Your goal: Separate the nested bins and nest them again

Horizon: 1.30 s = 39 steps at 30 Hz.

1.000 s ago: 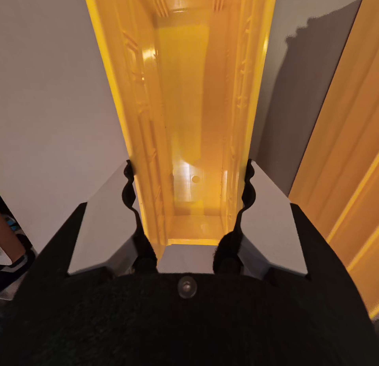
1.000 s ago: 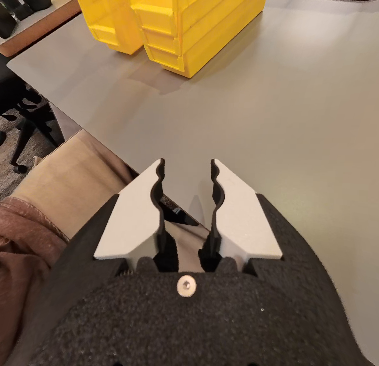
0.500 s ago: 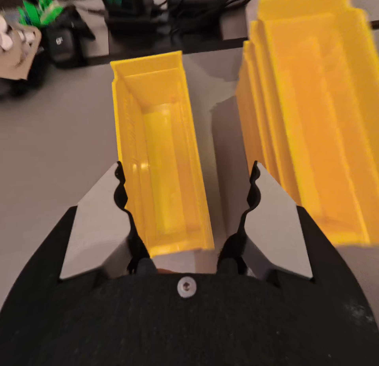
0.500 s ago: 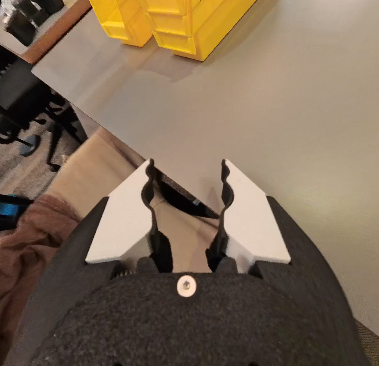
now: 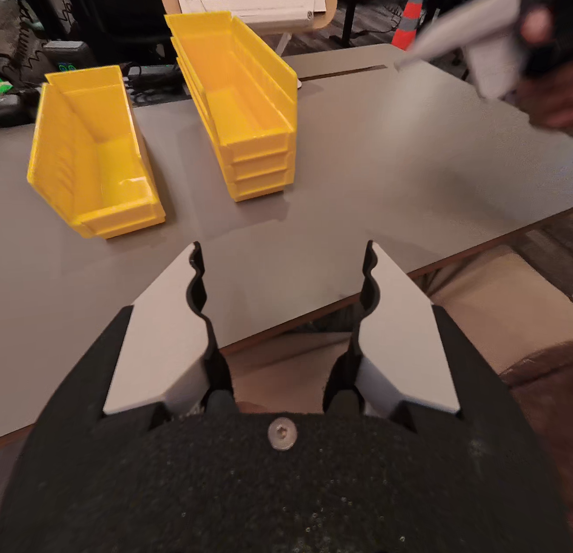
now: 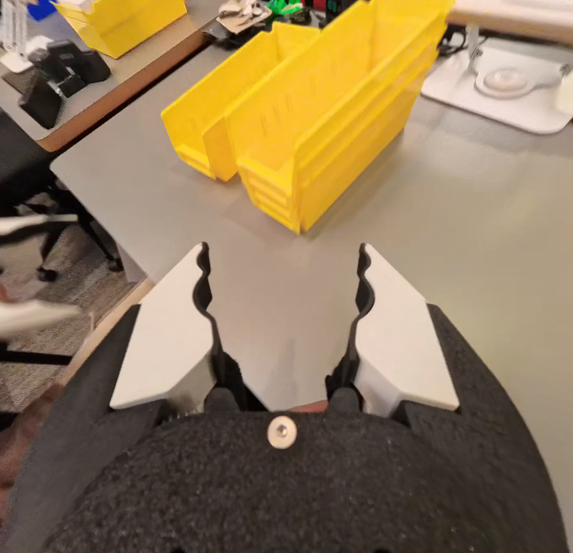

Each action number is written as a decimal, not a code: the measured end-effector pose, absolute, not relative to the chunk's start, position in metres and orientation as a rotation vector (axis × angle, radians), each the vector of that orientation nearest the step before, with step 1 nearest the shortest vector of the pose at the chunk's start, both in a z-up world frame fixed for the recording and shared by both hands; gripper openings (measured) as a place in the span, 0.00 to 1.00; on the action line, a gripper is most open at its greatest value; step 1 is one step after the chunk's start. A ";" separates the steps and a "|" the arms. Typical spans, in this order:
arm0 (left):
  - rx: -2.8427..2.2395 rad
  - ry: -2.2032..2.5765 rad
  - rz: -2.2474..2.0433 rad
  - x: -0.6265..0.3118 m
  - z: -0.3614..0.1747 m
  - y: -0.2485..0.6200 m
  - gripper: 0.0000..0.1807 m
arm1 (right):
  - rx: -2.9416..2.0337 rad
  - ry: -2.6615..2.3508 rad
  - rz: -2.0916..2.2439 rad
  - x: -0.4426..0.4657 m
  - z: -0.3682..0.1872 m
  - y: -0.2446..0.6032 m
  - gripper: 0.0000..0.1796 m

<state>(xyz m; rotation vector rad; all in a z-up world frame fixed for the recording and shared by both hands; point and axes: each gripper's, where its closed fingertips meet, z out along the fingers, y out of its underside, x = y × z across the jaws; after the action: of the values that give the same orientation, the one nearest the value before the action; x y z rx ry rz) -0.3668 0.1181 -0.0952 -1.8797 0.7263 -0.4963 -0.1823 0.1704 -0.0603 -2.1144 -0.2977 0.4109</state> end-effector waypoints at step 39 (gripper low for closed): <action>-1.976 0.747 -0.490 -0.383 -0.139 0.172 0.48 | -2.967 0.112 -0.048 -0.217 -0.102 0.423 0.64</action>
<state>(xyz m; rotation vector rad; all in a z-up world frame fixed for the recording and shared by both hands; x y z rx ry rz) -0.3832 0.1721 -0.1389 -1.9757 0.7473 -0.4903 -0.2171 0.4227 -0.1023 -2.9667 0.1116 -0.0485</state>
